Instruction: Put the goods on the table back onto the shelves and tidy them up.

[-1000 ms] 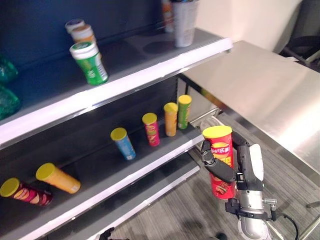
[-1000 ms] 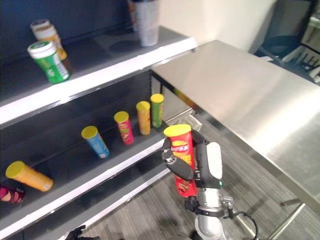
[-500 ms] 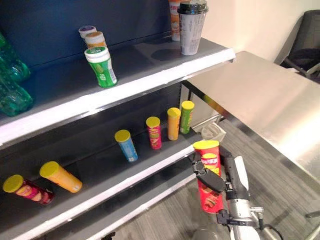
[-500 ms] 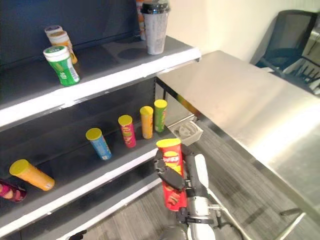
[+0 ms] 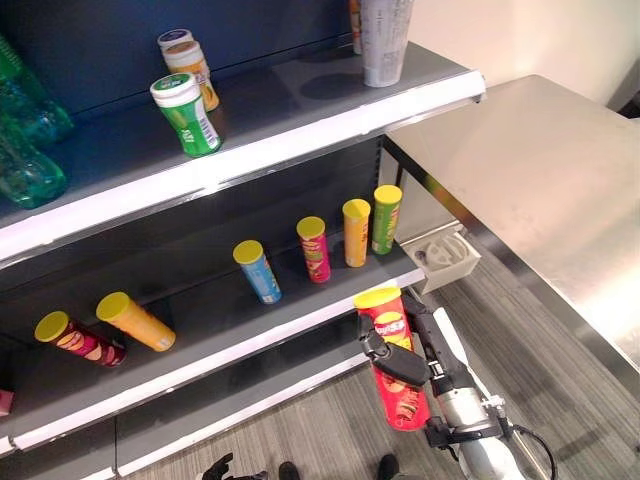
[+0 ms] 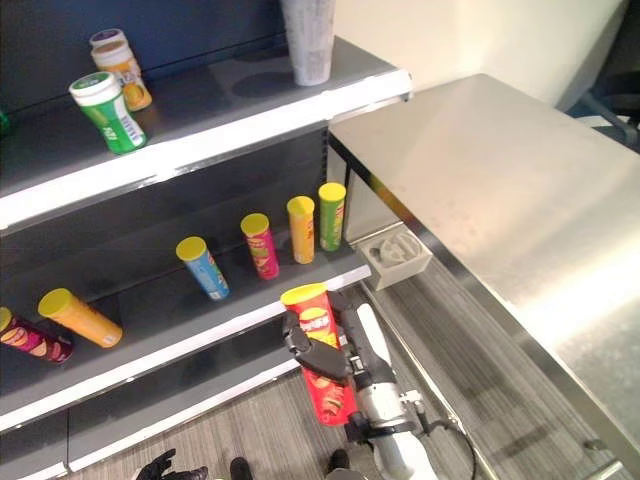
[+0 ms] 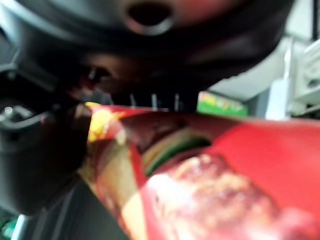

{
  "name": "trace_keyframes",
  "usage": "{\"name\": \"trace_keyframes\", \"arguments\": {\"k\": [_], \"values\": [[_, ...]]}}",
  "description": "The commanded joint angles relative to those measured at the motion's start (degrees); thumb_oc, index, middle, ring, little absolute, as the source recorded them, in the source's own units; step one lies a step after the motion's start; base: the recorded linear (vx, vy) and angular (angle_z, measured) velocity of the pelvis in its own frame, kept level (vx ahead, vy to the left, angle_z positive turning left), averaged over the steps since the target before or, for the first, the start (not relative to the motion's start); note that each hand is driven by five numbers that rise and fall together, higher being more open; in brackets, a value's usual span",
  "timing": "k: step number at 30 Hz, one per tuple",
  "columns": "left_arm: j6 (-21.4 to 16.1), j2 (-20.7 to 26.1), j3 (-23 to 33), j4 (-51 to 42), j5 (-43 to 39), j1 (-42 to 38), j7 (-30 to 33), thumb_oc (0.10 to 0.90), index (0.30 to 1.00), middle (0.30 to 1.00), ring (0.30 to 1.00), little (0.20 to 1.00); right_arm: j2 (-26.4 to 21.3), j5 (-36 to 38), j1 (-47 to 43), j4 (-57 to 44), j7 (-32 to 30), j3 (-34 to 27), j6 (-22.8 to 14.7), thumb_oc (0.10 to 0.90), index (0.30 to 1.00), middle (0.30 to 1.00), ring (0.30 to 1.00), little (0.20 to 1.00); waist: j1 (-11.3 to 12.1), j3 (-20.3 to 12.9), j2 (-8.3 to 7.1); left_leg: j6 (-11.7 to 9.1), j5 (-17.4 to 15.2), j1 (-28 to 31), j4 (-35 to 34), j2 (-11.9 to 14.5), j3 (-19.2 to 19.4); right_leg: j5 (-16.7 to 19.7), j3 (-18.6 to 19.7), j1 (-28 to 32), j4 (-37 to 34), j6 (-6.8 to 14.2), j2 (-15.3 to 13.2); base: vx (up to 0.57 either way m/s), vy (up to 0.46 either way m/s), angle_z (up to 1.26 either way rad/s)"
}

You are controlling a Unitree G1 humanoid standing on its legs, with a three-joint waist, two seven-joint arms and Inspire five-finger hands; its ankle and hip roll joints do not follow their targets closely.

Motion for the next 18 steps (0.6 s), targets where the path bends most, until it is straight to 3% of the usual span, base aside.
{"name": "trace_keyframes", "arguments": {"k": [1, 3, 4, 5, 6, 7, 8, 9, 10, 11, 12, 13, 14, 15, 18], "values": [[0.36, -3.36, -2.45, 1.59, 2.71, 0.03, -0.70, 0.800, 0.900, 0.900, 0.900, 0.900, 2.15, -0.76, -6.08, -8.54, 0.10, -0.24, -7.40, 0.400, 0.300, 0.300, 0.300, 0.300, -1.29, -0.52, -0.67, -0.78, -6.73, 7.16, 4.75, 6.31, 3.08, 2.89, 0.88, 2.35, -2.38, 6.55, -3.75, -0.09, 0.231, 0.32], [0.58, -3.36, -2.56, 1.68, 3.19, -0.29, -0.60, 0.800, 0.900, 0.900, 0.900, 0.900, 1.71, -1.08, -6.06, -8.60, 0.18, -0.31, -7.38, 0.400, 0.300, 0.300, 0.300, 0.300, -1.72, -0.84, 0.16, -1.87, -4.69, 8.13, 4.83, 8.12, 2.61, 2.45, 0.50, 1.84, -1.43, 6.49, -4.23, -0.08, 0.218, 0.54], [0.61, -3.33, -3.09, 1.06, 3.44, -0.59, -0.56, 0.800, 0.900, 0.900, 0.900, 0.900, 1.31, -1.20, -6.06, -8.48, 0.33, -0.21, -7.18, 0.400, 0.300, 0.300, 0.300, 0.300, -2.14, -0.99, 0.76, -2.24, -1.83, 8.16, 5.13, 9.63, 2.26, 3.03, -0.41, 0.73, -0.44, 6.01, -5.27, -0.19, 0.307, 0.64], [0.72, -3.28, -4.20, -0.02, 4.00, -0.94, -0.73, 0.800, 0.900, 0.900, 0.900, 0.900, 1.06, -1.24, -5.69, -8.08, 0.62, -0.40, -6.74, 0.400, 0.300, 0.300, 0.300, 0.300, -2.79, -1.14, 1.86, -3.27, 0.34, 8.86, 5.70, 11.29, -0.48, 2.71, -0.02, -0.28, 1.46, 6.40, -6.67, -0.19, 0.315, 0.56], [0.72, -3.28, -4.20, -0.03, 4.00, -0.93, -0.73, 0.800, 0.900, 0.900, 0.900, 0.900, 1.06, -1.24, -5.69, -8.08, 0.62, -0.40, -6.74, 0.400, 0.300, 0.300, 0.300, 0.300, -2.80, -1.15, 1.86, -3.27, 0.34, 8.84, 5.71, 11.30, -0.50, 2.70, -0.03, -0.29, 1.47, 6.40, -6.68, -0.23, 0.611, 0.64], [0.79, -3.14, -7.12, -2.00, 5.45, -1.79, -1.10, 0.800, 0.900, 0.900, 0.900, 0.900, 0.54, -1.45, -4.87, -7.62, 0.63, -1.06, -6.30, 0.400, 0.300, 0.300, 0.300, 0.300, -3.92, -0.64, 3.01, -4.06, -1.07, 8.33, 6.75, 10.97, -6.48, 3.60, 1.58, -1.99, 3.85, 7.83, -9.70, -0.20, 0.561, 0.57], [0.82, -3.39, -7.76, -2.04, 5.53, -1.83, -1.39, 0.800, 0.900, 0.900, 0.900, 0.900, 0.38, -1.58, -4.15, -7.60, 0.58, -1.75, -6.20, 0.400, 0.300, 0.300, 0.300, 0.300, -4.69, -0.66, 3.15, -4.12, -3.48, 9.04, 5.51, 10.61, -5.68, 4.16, 1.75, -2.48, 4.46, 8.47, -11.30, -0.20, 0.565, 0.68], [0.82, -3.41, -7.80, -2.04, 5.53, -1.81, -1.39, 0.800, 0.900, 0.900, 0.900, 0.900, 0.36, -1.57, -4.10, -7.64, 0.59, -1.79, -6.19, 0.400, 0.300, 0.300, 0.300, 0.300, -4.60, -0.65, 3.10, -4.07, -3.51, 9.13, 5.48, 10.51, -5.59, 4.15, 1.87, -2.51, 4.53, 8.52, -11.38, -0.11, 0.321, 0.69], [1.13, -3.64, -8.69, -1.89, 6.96, -2.28, -1.67, 0.800, 0.900, 0.900, 0.900, 0.900, 0.45, -2.05, -3.64, -7.75, 0.76, -2.60, -6.19, 0.400, 0.300, 0.300, 0.300, 0.300, -5.29, -0.80, 3.17, -4.04, -7.14, 10.92, 3.10, 9.63, -3.18, 5.34, 2.05, -3.09, 4.59, 9.55, -13.04, -0.16, 0.503, 0.44], [0.99, -3.43, -10.32, -1.70, 10.08, -2.59, -2.31, 0.800, 0.900, 0.900, 0.900, 0.900, 0.85, -4.57, -2.54, -8.10, -0.50, -3.65, -5.63, 0.400, 0.300, 0.300, 0.300, 0.300, -6.34, -0.87, 3.21, -3.12, -11.32, 12.50, -1.81, 6.05, -2.08, 8.49, 2.80, -4.04, 3.42, 11.62, -15.78, -0.16, 0.507, 0.20], [0.99, -3.42, -10.35, -1.70, 10.09, -2.55, -2.30, 0.800, 0.900, 0.900, 0.900, 0.900, 0.86, -4.61, -2.48, -8.12, -0.53, -3.66, -5.62, 0.400, 0.300, 0.300, 0.300, 0.300, -6.27, -0.89, 3.07, -3.01, -11.25, 12.64, -1.98, 5.80, -2.01, 8.60, 2.93, -4.03, 3.35, 11.73, -15.97, -0.17, 0.538, 0.07], [0.58, -3.28, -10.77, -1.89, 10.70, -2.73, -2.50, 0.800, 0.900, 0.900, 0.900, 0.900, 1.20, -6.39, -2.12, -8.04, -1.58, -4.04, -5.40, 0.400, 0.300, 0.300, 0.300, 0.300, -6.84, -0.71, 2.66, -2.57, -11.83, 12.73, -3.57, 3.49, -2.32, 12.41, 3.19, -4.40, 2.31, 13.07, -18.00, -0.16, 0.423, 0.20], [0.30, -2.89, -10.33, -1.49, 11.16, -3.20, -2.65, 0.800, 0.900, 0.900, 0.900, 0.900, 3.14, -8.16, -0.97, -8.15, -2.37, -4.23, -4.72, 0.400, 0.300, 0.300, 0.300, 0.300, -7.27, -0.40, 1.70, -1.52, -14.82, 12.33, -3.57, -0.25, -2.06, 19.57, 4.06, -5.53, -0.56, 14.34, -20.83, -0.21, 0.495, 0.16], [0.29, -2.79, -9.62, -1.36, 10.74, -3.41, -2.09, 0.800, 0.900, 0.900, 0.900, 0.900, 3.90, -8.51, -0.30, -8.38, -3.17, -4.34, -4.72, 0.400, 0.300, 0.300, 0.300, 0.300, -7.20, 0.04, 1.24, -0.83, -15.42, 12.04, -3.57, -1.56, -2.14, 21.64, 4.20, -5.97, -2.18, 14.62, -21.47, -0.14, 0.303, 0.01], [0.00, -2.81, -8.11, -0.79, 10.00, -3.51, -1.39, 0.800, 0.900, 0.900, 0.900, 0.900, 4.91, -8.75, 0.16, -7.06, -3.11, -3.27, -4.66, 0.400, 0.300, 0.300, 0.300, 0.300, -6.95, 1.37, 0.77, 0.31, -16.00, 11.97, -3.57, -3.14, -1.74, 23.31, 4.50, -7.15, -2.56, 14.62, -21.80, -0.15, 0.203, -0.22]]}}
